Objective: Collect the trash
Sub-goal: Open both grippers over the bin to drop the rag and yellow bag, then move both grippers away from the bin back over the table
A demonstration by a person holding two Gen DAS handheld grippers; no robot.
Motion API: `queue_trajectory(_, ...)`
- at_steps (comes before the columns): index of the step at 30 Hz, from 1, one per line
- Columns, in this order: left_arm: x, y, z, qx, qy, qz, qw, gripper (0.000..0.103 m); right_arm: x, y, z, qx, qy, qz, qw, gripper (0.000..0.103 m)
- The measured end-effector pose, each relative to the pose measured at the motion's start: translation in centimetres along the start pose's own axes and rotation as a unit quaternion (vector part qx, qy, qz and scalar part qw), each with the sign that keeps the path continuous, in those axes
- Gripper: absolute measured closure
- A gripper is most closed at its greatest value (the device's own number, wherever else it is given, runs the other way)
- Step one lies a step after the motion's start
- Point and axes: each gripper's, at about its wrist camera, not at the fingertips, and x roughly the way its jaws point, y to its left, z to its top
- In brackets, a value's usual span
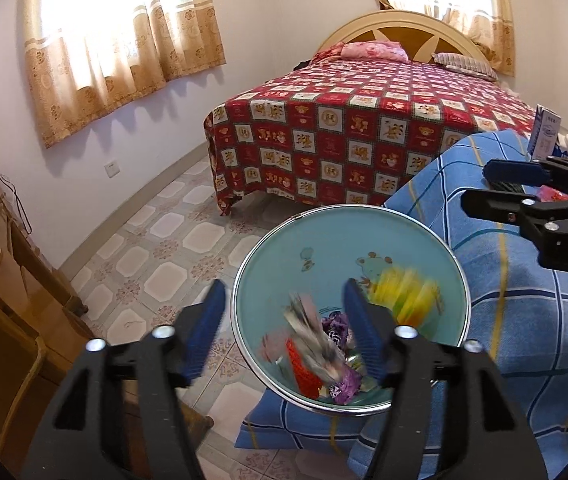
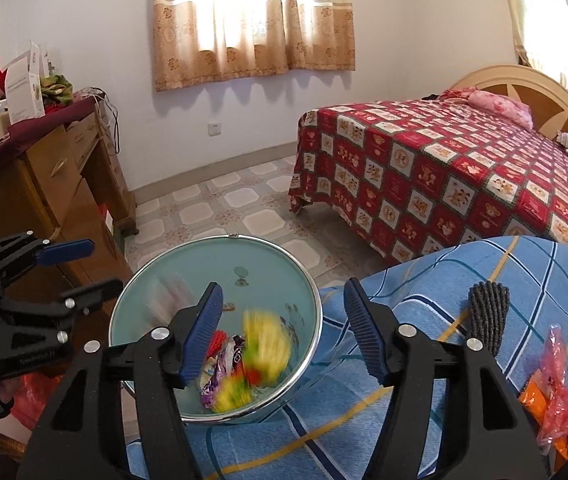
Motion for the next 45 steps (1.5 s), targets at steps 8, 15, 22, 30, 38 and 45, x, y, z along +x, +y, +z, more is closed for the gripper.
queue_trajectory(8,0.5,-1.1,-0.5,0.002,0.009,0.003,1.0000,0.013,-1.5,-0.9,-1.1,0.015,-0.002,-0.014,1.000,0.027)
queue_trajectory(15,0.2,-1.6,-0.5,0.004,0.006,0.005,1.0000,0.010,-2.6,-1.7,-2.2,0.031,-0.004,-0.026,0.999,0.024)
queue_trajectory(22,-0.9,-2.3,-0.2,0.007,-0.007,0.001,1.0000,0.006,-4.8,-2.1,-3.0,0.035,-0.013,-0.043,0.998,0.023)
queue_trajectory(30,-1.2,-3.4,-0.4,0.003,-0.001,-0.020,0.9998,0.006,-8.4,-3.3,-5.1,0.044,-0.025,-0.082,0.995,0.020)
queue_trajectory(38,-1.1,-6.3,-1.6,0.021,0.017,-0.044,0.9987,0.006,-11.6,-5.8,-8.4,0.072,-0.022,-0.118,0.990,0.018)
queue_trajectory(45,-1.9,-8.7,-2.8,0.029,0.008,-0.065,0.9974,0.006,-14.7,-8.5,-12.5,0.107,-0.007,-0.168,0.980,0.018)
